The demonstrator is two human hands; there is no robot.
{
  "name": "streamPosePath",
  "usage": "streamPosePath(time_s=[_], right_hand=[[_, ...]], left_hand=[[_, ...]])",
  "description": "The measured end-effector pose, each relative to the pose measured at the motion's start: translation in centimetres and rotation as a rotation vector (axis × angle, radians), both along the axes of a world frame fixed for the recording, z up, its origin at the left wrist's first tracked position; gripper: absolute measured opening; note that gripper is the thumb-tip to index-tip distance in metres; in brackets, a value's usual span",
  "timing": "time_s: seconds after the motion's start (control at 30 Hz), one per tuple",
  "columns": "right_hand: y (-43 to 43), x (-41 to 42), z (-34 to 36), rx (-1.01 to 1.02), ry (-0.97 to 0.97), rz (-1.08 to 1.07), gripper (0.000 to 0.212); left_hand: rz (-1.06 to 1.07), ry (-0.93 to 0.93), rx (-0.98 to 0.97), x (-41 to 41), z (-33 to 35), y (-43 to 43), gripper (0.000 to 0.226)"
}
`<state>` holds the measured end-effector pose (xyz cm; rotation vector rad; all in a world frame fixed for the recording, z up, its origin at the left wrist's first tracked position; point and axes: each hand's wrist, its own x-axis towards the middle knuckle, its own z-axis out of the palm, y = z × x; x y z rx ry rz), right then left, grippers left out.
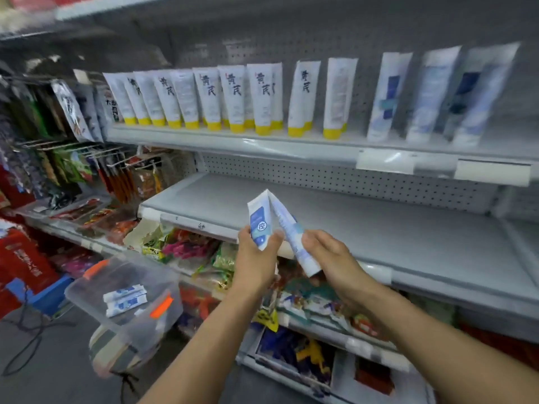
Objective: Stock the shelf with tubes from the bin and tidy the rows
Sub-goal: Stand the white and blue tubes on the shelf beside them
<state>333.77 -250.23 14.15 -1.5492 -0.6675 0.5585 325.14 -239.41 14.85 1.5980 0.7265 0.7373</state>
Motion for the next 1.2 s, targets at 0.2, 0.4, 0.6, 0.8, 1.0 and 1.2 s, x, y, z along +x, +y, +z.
streamPosePath(time_s=[0.2,0.4,0.6,0.8,1.0,1.2], right_hand=[[-8.7,2.4,3.6,0.044,0.078,0.028,0.021],[-13.5,4.5,6.4,0.088,0.123,-0.059,0.031],[-18.1,6.6,8.6,0.159,0.066,-0.127,0.036],[-20.0,8.9,10.2,0.144,-0.028,-0.224,0.03],[-20.7,11.3,11.7,0.133,-0.064,-0.29,0.02],[-21.0,13.5,13.4,0.161,-0.215,-0.43,0.03]], left_hand=[[-0.119,-0.039,0.077,2.6,3.3,-7.8,0.038],[-0.167,-0.097,0.255,5.3,5.6,-11.1,0.04],[-0.225,-0.134,0.325,8.0,7.1,-13.2,0.054],[-0.257,-0.148,0.298,10.6,8.4,-14.8,0.041],[-0.313,-0.21,0.275,13.0,10.0,-16.1,0.033],[-0.334,-0.264,0.37,15.3,11.0,-15.2,0.04]])
